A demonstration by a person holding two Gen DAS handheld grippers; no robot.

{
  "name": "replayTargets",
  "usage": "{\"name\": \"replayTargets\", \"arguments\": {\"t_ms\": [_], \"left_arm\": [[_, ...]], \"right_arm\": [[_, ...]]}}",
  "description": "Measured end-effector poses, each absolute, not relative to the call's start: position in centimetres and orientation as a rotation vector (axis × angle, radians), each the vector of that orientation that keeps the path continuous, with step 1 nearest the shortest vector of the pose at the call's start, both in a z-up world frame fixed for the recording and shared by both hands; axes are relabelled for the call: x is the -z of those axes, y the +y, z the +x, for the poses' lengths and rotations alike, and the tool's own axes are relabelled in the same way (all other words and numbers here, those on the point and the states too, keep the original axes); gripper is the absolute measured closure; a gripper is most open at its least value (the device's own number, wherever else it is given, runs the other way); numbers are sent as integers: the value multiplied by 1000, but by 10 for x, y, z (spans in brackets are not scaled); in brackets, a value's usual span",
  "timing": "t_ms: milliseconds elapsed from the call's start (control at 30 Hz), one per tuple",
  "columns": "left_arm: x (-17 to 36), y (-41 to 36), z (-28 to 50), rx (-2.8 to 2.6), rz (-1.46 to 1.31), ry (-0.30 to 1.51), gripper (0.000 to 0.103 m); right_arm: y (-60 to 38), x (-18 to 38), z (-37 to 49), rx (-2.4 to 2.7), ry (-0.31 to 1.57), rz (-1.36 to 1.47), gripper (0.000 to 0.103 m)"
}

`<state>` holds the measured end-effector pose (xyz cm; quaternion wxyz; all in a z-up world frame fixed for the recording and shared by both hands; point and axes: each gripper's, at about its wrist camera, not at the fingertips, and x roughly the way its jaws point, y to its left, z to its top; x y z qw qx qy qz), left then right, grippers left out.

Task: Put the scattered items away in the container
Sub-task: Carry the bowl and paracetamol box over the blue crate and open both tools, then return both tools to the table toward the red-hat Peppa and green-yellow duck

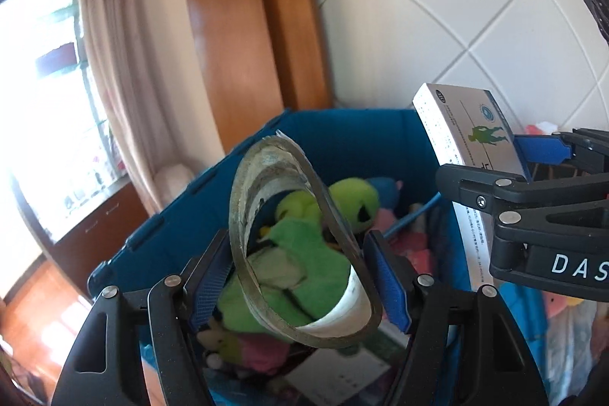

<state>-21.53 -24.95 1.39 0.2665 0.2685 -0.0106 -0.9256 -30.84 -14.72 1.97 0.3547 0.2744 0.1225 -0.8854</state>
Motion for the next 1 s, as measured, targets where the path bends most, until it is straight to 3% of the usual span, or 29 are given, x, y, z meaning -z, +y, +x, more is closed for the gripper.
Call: {"name": "replayTargets", "arguments": {"t_ms": [100, 167, 300, 433, 633, 1000], "left_arm": [[-9, -264, -216, 2500, 727, -9, 29], [-8, -272, -215, 2504, 731, 6, 18], [-5, -286, -216, 2501, 742, 32, 17], [-6, -280, -212, 2512, 737, 66, 15], [-25, -235, -216, 2592, 673, 61, 2], [-50, -98, -248, 2885, 652, 26, 1]], "right_arm": [[-165, -10, -309, 2280, 341, 735, 28], [-171, -7, -312, 2284, 343, 748, 28], [-169, -7, -311, 2319, 338, 762, 27], [-148, -12, -309, 2362, 312, 763, 13], [-87, -24, -308, 2456, 226, 740, 3], [94, -24, -301, 2748, 109, 821, 0]]}}
